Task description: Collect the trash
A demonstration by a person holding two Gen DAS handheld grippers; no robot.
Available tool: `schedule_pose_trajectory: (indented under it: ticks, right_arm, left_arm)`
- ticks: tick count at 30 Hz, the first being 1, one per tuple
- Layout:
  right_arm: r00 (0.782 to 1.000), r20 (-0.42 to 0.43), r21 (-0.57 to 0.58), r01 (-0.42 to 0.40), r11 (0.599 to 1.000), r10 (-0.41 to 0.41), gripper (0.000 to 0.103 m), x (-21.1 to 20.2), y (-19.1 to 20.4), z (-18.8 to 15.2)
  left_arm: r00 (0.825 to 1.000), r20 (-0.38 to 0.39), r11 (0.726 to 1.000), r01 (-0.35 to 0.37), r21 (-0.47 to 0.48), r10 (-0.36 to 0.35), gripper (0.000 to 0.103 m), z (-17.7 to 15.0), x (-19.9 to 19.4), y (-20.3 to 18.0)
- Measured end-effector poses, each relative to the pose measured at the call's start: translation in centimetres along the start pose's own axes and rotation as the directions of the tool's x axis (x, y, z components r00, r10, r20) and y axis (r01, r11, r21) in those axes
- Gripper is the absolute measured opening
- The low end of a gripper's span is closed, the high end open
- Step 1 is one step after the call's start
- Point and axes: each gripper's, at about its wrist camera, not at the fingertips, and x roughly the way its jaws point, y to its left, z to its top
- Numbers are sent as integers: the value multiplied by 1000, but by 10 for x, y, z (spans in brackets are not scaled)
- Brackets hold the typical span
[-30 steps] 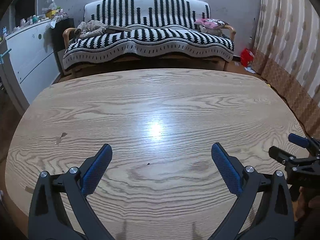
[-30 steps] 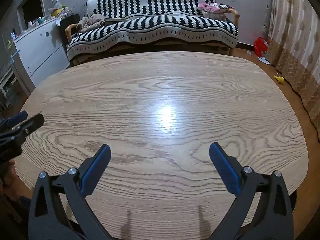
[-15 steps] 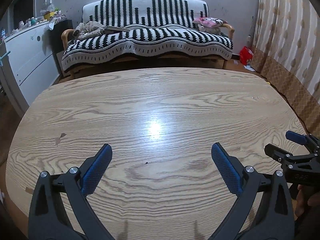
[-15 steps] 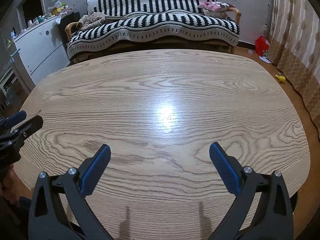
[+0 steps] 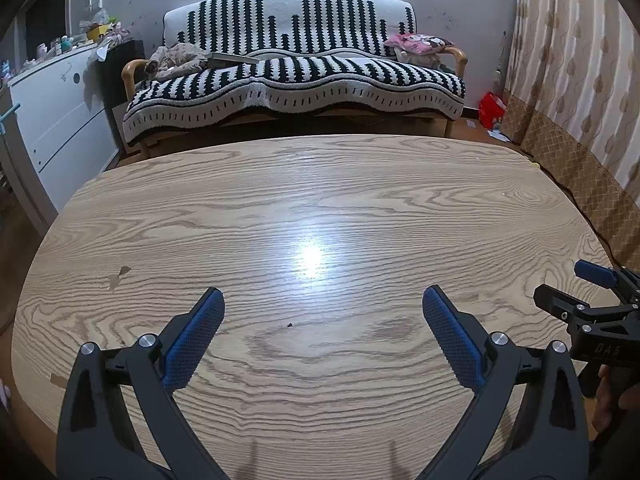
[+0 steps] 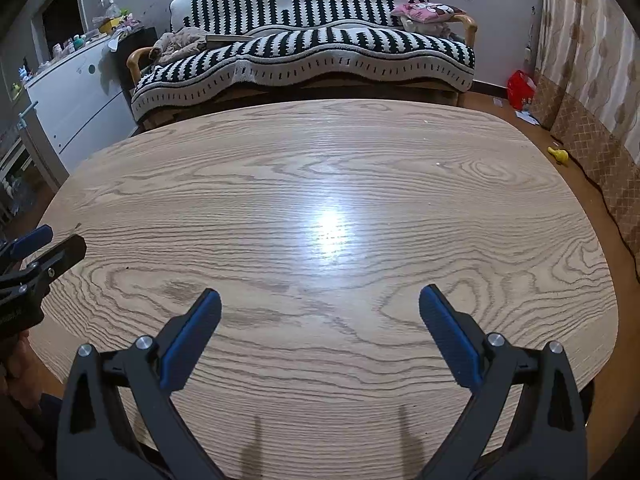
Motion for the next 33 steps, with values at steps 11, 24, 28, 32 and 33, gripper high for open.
schedule_pose_trajectory:
  ticks: [11, 24, 28, 32, 33]
  right_arm:
    - [1000, -1, -8, 0, 1000, 0, 96, 0, 1, 1]
    - [1000, -2, -8, -1, 1000, 1, 96, -1, 1, 1]
    - [1000, -1, -7, 0, 1000, 0, 96, 0, 1, 1]
    - [1000, -1, -5, -1, 1000, 1, 96, 0, 1, 0]
    - [1000, -1, -6, -1, 1000, 1, 96, -1, 0, 0]
  left_arm:
    - [1000, 0, 1000, 1, 1, -1, 96, 1, 0, 1]
    - [1000, 4, 1000, 9, -5, -9, 96, -5, -2, 0]
    - [1000, 15, 1000, 1, 4, -1, 96, -7, -5, -2]
    - [1000, 22, 1000, -1, 6, 0, 96, -7, -7, -2]
    - [1000, 20, 1000, 0, 6, 0, 96, -7, -7, -2]
